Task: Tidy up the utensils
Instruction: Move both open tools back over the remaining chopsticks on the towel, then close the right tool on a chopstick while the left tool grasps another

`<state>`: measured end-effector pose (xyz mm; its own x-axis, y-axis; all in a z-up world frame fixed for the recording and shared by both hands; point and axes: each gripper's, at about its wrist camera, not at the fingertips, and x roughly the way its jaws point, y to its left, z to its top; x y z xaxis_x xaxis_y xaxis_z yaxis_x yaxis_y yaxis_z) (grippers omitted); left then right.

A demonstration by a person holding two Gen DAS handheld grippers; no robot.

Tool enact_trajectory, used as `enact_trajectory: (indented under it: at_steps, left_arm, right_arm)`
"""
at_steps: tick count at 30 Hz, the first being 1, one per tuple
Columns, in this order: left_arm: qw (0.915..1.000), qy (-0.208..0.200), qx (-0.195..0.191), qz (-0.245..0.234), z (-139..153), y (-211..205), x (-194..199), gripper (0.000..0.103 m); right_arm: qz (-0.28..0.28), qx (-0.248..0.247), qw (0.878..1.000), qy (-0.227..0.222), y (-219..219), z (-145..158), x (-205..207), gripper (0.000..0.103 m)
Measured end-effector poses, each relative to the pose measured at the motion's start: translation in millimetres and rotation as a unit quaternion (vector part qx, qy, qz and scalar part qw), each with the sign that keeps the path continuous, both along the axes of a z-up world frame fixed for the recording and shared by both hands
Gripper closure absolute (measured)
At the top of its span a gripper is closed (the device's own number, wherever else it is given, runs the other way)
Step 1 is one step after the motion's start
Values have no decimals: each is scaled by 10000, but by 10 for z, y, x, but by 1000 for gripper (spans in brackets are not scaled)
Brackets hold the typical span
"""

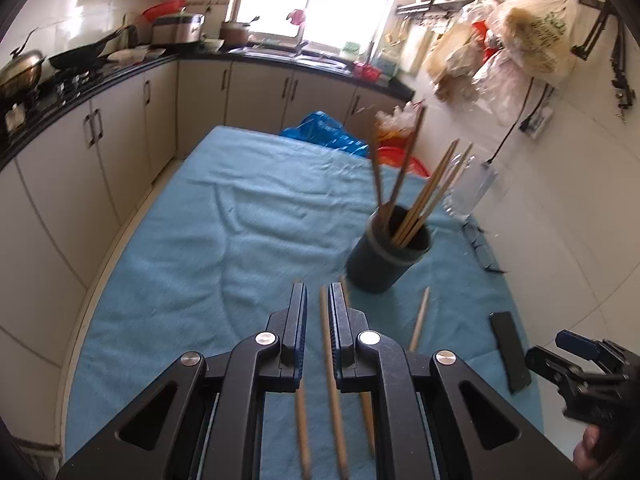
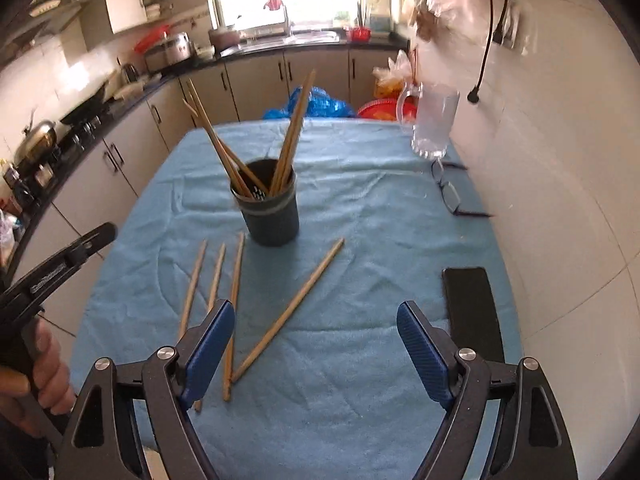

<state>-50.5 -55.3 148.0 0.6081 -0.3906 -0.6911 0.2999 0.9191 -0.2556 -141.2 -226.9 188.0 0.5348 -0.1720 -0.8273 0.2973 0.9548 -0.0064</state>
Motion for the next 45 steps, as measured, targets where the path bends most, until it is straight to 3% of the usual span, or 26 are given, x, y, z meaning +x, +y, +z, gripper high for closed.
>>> enact_trajectory:
  at_steps: [1,3,4,10,18,20,24,26,32,36,40,45]
  left_arm:
    - [10000,14,12,29,-19,22,-17,93]
    - [9999,39,59,80,-65,74,-48,93]
    - [9999,56,90,103,-92,104,-65,93]
    - [9991,196,275,252,-205,266,-148,93]
    - [9975,312,441,454,-294,529,-250,93]
    - [9971,356,471,481,-319,558,-251,93]
    - [9970,458,468,420,-377,551,-205,93]
    - [9969,548,456,335,-429,503,-165,90]
    - [9964,699,459,127,-586,258,-34,87]
    - [9958,784,470,87,-690,102,66,87]
    - [9949,899,435,129,-788,-14,179,87]
    - [9941,973,463,156,-843,-97,253,87]
  right_arm:
    - [-56,12,9998,171,-28,-72,38,17]
    - [-148,225,9987,430,-134,-270,124,35]
    - [-246,215,9980,550,-187,-407,177,38]
    - [-651,605,9908,1022,-303,-1121,467,42]
    - [-725,976,9840,1300,-186,-1483,860,42]
    - [-653,786,9862,1302,-102,-1491,894,44]
    - [-523,591,9860,1468,-55,-1482,872,68]
    - [-458,654,9852,1520,-125,-1467,811,71]
    - [-447,455,9861,1532,-506,-1449,578,71]
    - [-546,814,9876,1223,-733,-1383,497,68]
    - [-542,737,9915,922,-792,-1346,610,63]
    - [-487,696,9917,962,-884,-1409,837,63]
